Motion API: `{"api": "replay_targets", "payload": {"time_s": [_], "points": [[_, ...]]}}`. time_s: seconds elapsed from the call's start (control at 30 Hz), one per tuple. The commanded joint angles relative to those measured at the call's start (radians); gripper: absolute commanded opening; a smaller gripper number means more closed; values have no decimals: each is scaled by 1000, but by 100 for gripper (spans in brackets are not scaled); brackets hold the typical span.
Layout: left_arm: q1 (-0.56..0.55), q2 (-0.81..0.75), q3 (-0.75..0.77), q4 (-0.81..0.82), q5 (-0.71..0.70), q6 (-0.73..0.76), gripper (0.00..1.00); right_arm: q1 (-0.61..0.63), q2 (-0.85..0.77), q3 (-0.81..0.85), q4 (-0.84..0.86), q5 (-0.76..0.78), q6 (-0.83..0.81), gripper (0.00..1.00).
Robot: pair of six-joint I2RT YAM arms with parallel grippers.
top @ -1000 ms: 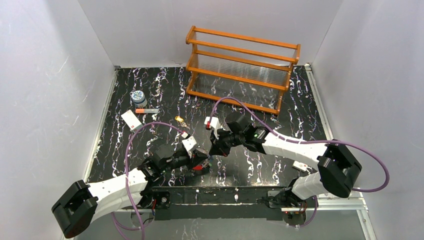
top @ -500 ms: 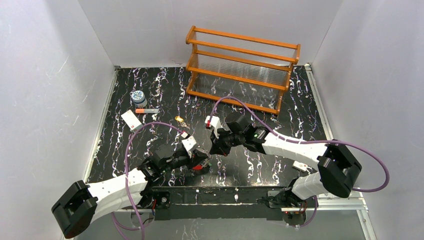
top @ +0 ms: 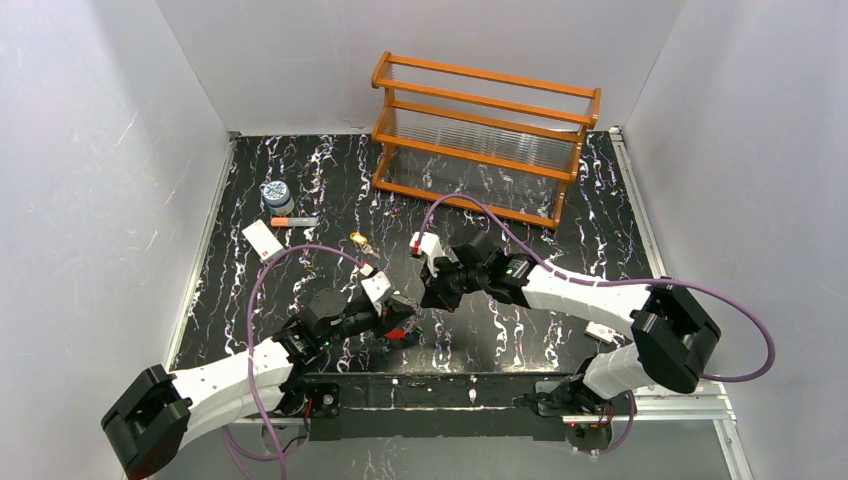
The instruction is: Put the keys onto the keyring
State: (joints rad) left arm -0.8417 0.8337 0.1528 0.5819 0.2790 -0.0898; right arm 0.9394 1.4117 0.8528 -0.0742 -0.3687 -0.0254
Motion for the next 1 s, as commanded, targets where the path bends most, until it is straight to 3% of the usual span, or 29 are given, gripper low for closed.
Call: {"api": "replay_targets", "payload": {"time_s": [0.0,0.13,0.33,0.53,0.63,0.8,0.97], "points": [[-6,-23,-12,21,17,2,0,1,-25,-23,43,30,-4,5],[-5,-28,-13,21,17,10,0,0,-109,-108,151,56,-13,39],[-5,-36,-15,24,21,27,0,1,-262,-249,323,78,-80,78],[-6,-57,-12,24,52,57,0,1,-332,-334,451,106,-116,87],[-6,-78,-18,26,80,84,0,1,-378,-371,466,-19,-221,91],[-5,-113,-34,29,126,158,0,1,-418,-463,631,-70,-255,95],[-5,-126,-38,30,163,191,0,1,-401,-467,665,-114,-262,99]]}}
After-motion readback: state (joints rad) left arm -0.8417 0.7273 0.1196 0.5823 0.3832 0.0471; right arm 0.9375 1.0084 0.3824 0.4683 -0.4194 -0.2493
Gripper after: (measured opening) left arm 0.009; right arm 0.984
